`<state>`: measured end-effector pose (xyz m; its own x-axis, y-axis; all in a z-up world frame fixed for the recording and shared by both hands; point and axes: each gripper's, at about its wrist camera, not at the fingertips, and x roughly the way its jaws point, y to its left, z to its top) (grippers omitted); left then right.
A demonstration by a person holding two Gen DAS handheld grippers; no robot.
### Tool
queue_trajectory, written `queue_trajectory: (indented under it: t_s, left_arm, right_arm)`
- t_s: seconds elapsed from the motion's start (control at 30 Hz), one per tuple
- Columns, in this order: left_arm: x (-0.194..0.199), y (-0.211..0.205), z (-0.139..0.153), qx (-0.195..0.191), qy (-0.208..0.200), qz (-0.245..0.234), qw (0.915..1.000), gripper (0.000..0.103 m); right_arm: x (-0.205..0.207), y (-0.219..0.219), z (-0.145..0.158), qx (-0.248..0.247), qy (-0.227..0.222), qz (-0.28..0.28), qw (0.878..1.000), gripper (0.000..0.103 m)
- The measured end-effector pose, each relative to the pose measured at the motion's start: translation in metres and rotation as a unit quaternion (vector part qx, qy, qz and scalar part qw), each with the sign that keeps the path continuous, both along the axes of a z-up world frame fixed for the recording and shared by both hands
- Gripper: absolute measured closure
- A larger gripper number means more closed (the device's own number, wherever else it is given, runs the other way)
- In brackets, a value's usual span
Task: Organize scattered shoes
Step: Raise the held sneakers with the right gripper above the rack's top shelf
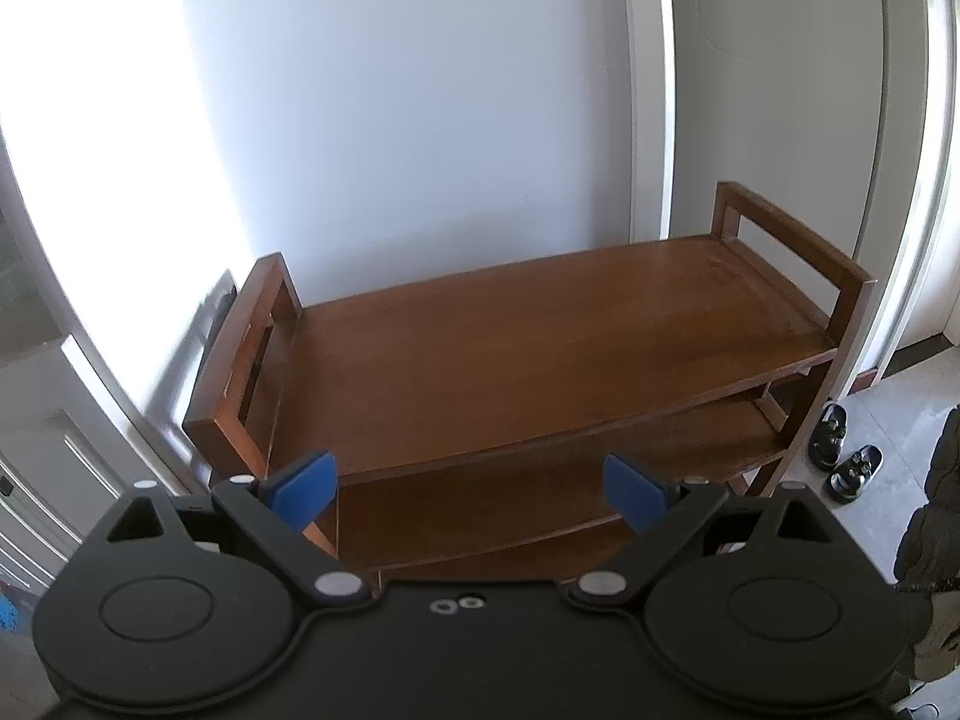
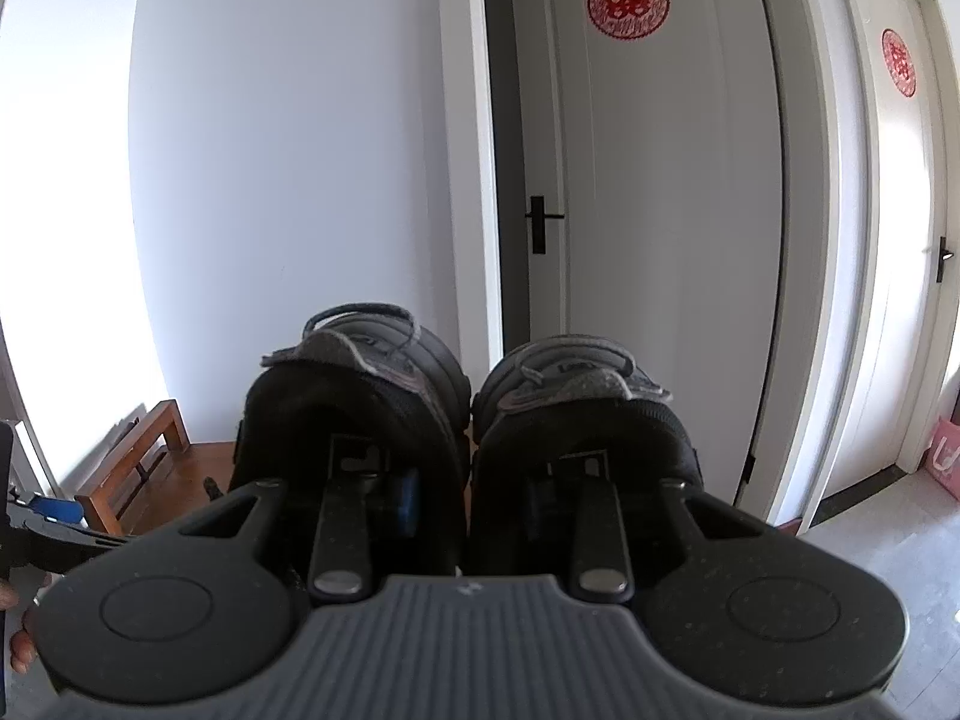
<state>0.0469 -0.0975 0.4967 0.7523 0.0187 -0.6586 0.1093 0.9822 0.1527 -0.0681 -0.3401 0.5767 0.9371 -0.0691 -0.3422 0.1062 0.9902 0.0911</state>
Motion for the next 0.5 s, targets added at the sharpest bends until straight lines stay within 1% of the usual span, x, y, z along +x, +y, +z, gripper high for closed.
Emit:
queue_trajectory:
  t_s: [0.1,0.3,0.43,0.5]
  left_arm:
    - [0.006,0.000,-0.003,-0.002,0.004,0.001,1.0000,0.007]
    - [0.026,-0.006,-0.005,-0.002,0.005,0.019,0.9998,0.007]
    - [0.050,-0.014,-0.002,0.006,0.003,0.043,0.9990,0.007]
    - [0.069,-0.026,0.002,0.010,-0.002,0.057,0.9983,0.007]
  right_arm:
    - [0.015,-0.001,-0.003,-0.002,0.006,0.006,1.000,0.068]
    - [0.052,-0.021,-0.014,0.000,0.014,0.029,0.999,0.068]
    - [0.073,-0.032,-0.027,0.004,0.017,0.056,0.998,0.068]
    - [0.088,-0.038,-0.030,0.007,0.020,0.073,0.997,0.068]
